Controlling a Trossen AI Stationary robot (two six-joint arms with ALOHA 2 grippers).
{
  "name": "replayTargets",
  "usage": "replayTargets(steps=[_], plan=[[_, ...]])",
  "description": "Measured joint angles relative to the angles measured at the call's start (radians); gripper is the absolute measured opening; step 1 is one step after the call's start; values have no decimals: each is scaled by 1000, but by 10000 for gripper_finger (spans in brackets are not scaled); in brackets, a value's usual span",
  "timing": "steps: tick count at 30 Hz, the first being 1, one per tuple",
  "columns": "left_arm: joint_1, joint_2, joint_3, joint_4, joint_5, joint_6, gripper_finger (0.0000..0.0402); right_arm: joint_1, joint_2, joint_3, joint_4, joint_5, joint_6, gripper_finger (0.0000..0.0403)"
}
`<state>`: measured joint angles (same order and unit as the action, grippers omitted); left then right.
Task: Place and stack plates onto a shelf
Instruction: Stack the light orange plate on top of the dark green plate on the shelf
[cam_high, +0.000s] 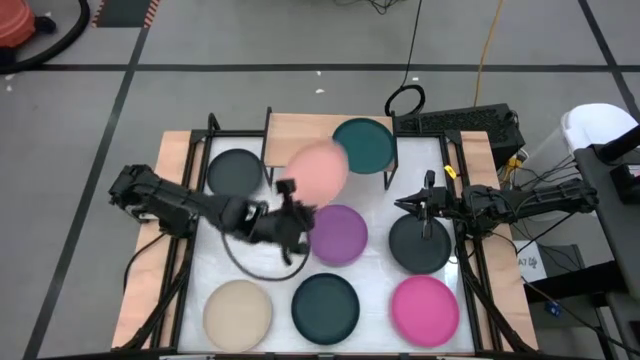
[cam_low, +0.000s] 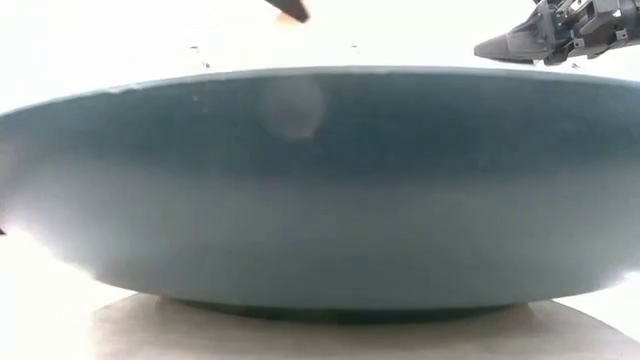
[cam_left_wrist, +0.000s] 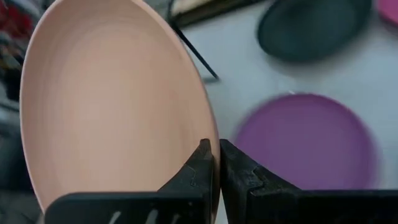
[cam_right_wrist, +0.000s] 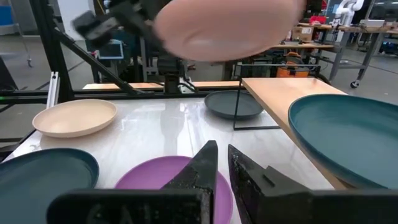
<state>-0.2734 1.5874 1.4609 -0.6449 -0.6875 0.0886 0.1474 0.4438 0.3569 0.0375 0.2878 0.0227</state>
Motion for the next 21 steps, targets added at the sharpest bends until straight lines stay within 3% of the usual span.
replayTargets(steps=[4,7,15,21], plan=[[144,0,1,202,108,278,13,0,0,0,-1,0,1,22],[259,0,2,281,236,393,13,0,0,0,-3,0,22,22],[460,58,2,409,515,504,13,0,-3,0,9,1,26,22],[477,145,58,446,589,592,12,0,-1,1,32,3,21,22]])
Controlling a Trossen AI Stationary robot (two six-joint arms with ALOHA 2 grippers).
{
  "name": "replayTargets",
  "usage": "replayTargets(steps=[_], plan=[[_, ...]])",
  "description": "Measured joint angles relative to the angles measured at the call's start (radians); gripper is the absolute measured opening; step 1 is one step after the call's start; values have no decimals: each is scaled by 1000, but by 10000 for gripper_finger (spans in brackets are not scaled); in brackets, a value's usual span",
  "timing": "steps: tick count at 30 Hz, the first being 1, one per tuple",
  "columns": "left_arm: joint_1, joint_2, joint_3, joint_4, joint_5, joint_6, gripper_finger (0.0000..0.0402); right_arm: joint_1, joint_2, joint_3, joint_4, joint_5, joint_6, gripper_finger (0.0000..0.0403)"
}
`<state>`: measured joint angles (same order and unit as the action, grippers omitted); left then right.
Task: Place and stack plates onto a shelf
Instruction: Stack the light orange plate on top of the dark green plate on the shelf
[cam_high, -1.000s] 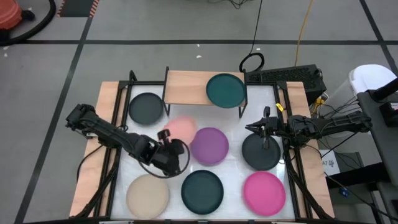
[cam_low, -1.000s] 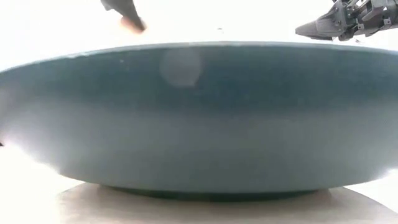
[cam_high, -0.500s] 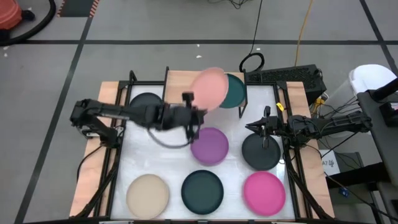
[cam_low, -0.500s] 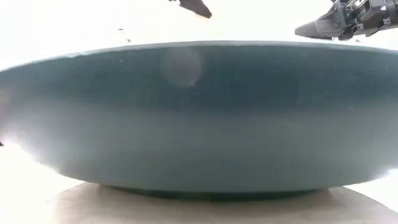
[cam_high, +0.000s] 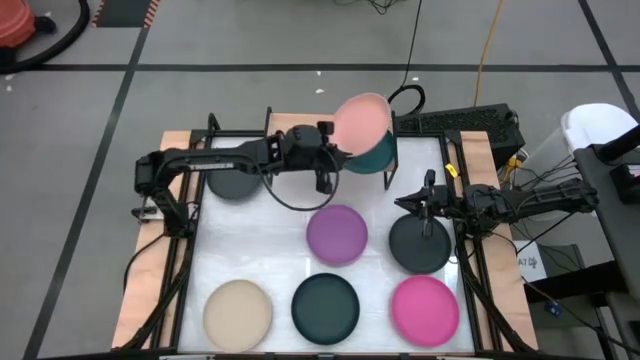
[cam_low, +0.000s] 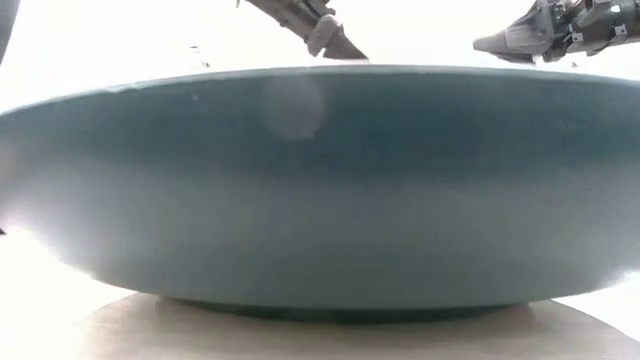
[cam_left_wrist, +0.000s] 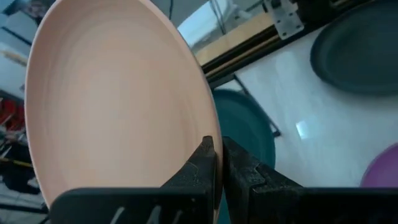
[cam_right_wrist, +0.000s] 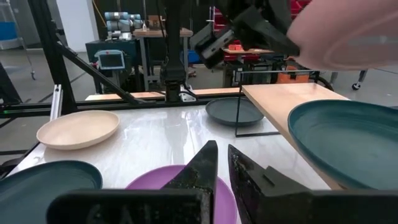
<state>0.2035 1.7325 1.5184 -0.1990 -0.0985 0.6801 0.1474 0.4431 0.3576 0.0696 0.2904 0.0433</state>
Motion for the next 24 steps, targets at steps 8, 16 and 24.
replayTargets(steps=[8,16,24], plan=[[6,165,242,-191,23,41,12,0,0,0,6,-1,-2,22],[37,226,296,-299,-19,14,34,0,1,0,-9,-4,-2,22],[45,225,297,-326,-36,-29,72,0,1,0,-9,-4,-5,22]])
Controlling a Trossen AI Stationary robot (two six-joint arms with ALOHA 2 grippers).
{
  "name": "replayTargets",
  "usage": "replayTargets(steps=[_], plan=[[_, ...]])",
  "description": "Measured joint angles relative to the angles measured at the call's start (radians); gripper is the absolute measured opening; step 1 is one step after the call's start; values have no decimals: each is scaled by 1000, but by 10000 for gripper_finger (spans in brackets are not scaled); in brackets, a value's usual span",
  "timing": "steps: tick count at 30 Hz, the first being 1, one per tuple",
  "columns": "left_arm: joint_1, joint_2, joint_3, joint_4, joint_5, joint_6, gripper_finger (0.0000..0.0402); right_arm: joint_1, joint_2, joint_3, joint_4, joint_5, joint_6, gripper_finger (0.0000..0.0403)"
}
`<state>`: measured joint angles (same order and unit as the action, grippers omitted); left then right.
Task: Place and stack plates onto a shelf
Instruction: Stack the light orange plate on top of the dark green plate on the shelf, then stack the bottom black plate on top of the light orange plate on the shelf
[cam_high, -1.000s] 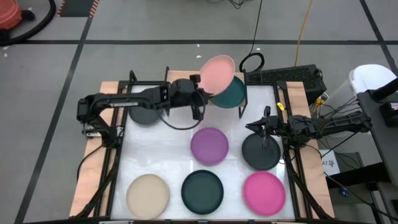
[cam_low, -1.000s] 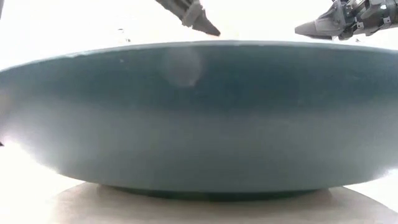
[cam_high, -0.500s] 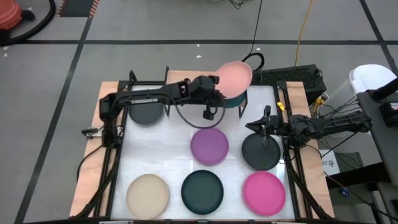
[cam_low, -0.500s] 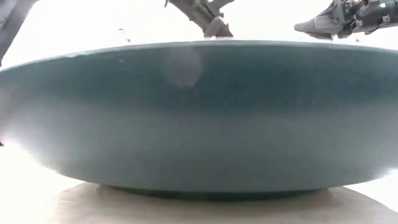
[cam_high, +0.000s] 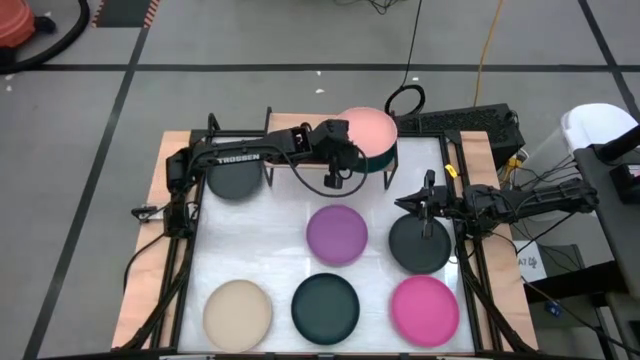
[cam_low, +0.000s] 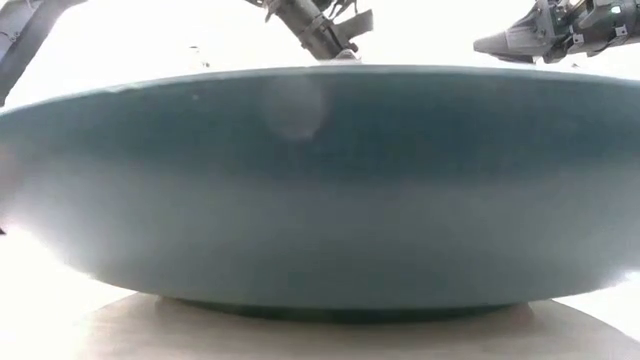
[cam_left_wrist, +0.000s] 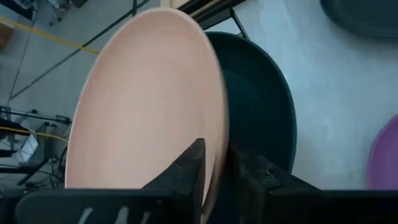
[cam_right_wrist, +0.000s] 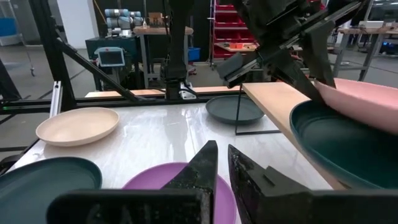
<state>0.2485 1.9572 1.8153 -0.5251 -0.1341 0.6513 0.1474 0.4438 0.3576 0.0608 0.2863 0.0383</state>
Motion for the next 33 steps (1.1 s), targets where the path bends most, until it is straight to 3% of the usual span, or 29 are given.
replayTargets(steps=[13,16,21,27,30,33], plan=[[-46,-8,27,-86,-13,-117,189,0,0,0,-1,-1,2,22],[-68,-10,27,-101,-71,-138,202,0,0,0,-1,-1,2,22],[-110,-59,27,-126,-237,-182,204,0,0,0,-7,-1,2,22],[-173,-200,22,-132,-269,-335,198,0,0,0,-69,-1,-21,22],[-211,-285,-52,-94,-304,-366,179,0,3,-1,-114,0,-9,22],[-248,-375,-214,33,-339,-386,154,0,6,-1,-143,0,26,22]])
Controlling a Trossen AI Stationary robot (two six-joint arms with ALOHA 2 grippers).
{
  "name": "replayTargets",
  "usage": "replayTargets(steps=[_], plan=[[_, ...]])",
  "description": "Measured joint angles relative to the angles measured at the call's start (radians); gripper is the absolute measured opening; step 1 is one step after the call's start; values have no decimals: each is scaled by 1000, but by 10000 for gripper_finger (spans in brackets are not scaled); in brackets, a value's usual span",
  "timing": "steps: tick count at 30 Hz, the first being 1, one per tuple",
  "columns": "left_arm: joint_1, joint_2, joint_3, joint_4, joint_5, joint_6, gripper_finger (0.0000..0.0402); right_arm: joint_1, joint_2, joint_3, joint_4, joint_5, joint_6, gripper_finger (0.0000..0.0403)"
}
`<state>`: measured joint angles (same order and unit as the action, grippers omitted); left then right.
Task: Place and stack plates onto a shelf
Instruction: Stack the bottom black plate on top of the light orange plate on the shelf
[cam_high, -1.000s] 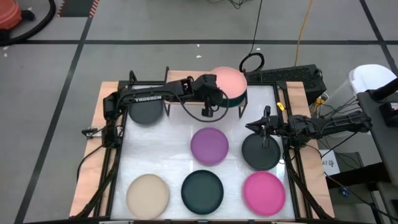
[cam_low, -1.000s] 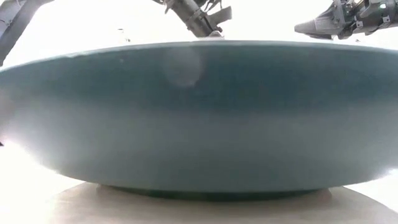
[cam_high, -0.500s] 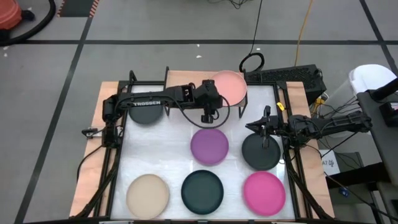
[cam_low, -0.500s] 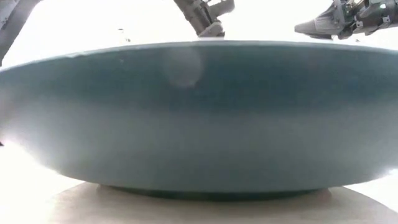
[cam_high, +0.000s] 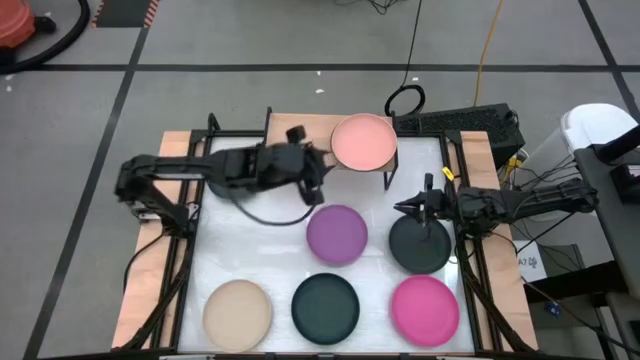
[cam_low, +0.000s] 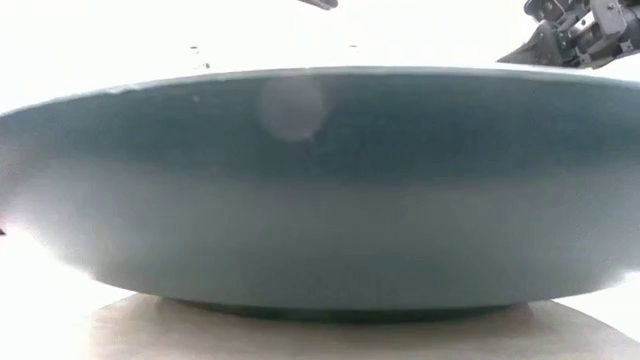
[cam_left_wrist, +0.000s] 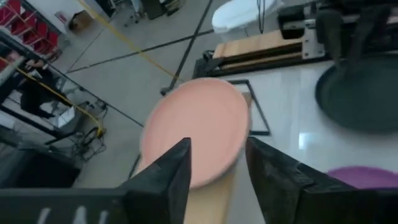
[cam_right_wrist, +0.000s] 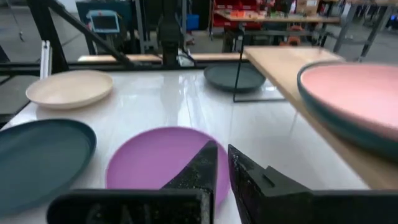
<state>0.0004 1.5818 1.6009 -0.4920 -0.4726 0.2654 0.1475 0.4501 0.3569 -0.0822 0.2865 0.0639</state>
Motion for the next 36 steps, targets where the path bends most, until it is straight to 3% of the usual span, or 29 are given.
replayTargets(steps=[4,9,12,15,19,22,28,36], plan=[[-54,-122,-289,295,0,-81,129,0,11,0,-26,2,39,22],[-144,-197,-646,793,1,-118,122,-9,49,0,-28,18,45,22],[-178,-202,-784,1055,0,-111,122,-23,88,0,-15,29,46,22],[-193,-203,-869,1200,1,-114,122,-41,133,3,21,26,47,22],[-184,-203,-903,1253,0,-114,122,-67,205,55,25,8,48,22],[-184,-203,-903,1263,0,-93,122,-87,276,131,-6,-74,23,22],[-184,-203,-903,1264,1,-84,122,-99,429,290,-266,-145,4,22],[-186,-203,-903,1260,2,-102,122,-99,499,302,-492,-334,33,22]])
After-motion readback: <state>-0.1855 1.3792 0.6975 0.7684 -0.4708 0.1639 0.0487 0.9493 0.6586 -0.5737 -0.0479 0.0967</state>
